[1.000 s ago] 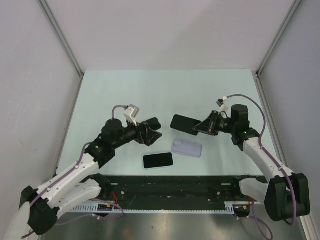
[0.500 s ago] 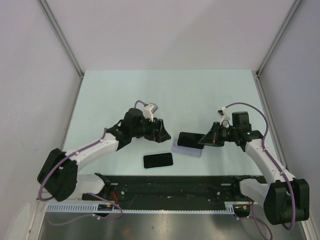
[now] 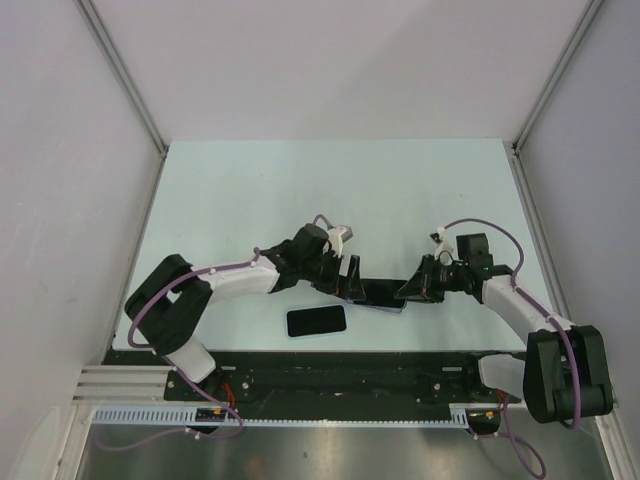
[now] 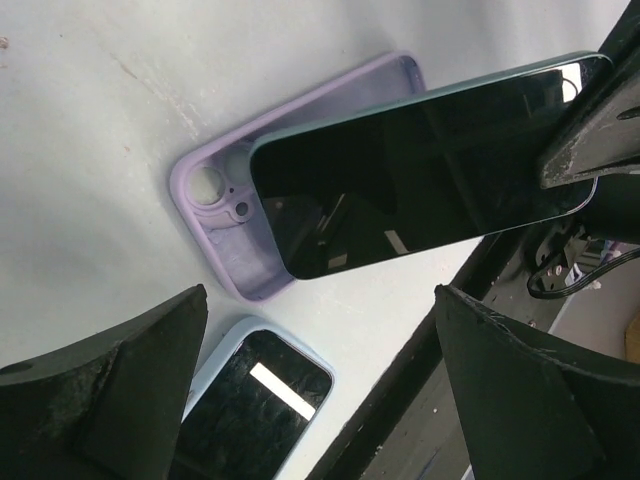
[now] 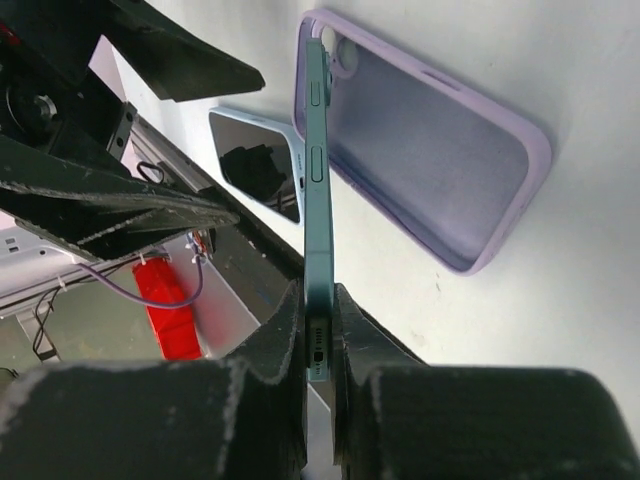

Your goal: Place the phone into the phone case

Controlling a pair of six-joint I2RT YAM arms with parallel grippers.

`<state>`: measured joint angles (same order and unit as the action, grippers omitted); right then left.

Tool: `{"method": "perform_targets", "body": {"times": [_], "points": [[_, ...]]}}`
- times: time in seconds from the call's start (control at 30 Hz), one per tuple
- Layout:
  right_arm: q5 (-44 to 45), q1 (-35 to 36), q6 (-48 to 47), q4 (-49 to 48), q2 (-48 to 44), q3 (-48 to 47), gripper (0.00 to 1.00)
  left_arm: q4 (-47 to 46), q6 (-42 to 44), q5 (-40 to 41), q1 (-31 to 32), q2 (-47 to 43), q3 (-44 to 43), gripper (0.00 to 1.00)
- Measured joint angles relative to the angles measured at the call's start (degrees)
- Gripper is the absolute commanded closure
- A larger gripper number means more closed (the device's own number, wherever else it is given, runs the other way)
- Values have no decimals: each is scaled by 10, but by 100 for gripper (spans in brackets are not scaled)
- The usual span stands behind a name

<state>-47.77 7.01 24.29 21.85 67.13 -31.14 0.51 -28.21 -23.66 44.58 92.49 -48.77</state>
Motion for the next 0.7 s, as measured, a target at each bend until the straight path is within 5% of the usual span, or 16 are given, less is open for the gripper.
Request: {"method": "perform_targets", "body": {"times": [0.7], "points": [[-56, -4, 57, -189, 138, 45, 100, -46, -39, 23, 7, 81, -32, 0]]}}
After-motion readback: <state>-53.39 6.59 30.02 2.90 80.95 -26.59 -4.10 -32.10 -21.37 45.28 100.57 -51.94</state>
